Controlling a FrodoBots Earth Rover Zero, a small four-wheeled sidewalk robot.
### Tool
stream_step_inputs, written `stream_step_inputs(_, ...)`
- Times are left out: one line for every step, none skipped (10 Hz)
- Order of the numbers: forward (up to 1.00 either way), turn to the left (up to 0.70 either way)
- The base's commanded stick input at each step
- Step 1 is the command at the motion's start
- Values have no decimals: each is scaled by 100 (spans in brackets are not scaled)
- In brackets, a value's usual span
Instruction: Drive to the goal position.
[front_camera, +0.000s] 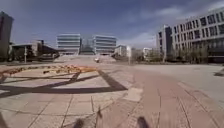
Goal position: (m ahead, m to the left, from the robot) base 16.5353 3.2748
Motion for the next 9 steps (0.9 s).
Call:
stream_step_inputs(69, 0)
stream_step_inputs(70, 0)
stream_step_inputs(70, 0)
stream_step_inputs(70, 0)
stream_step_inputs(69, 0)
stream_step_inputs(70, 0)
stream_step_inputs(70, 0)
stream_step_inputs(69, 0)
stream_step_inputs(70, 0)
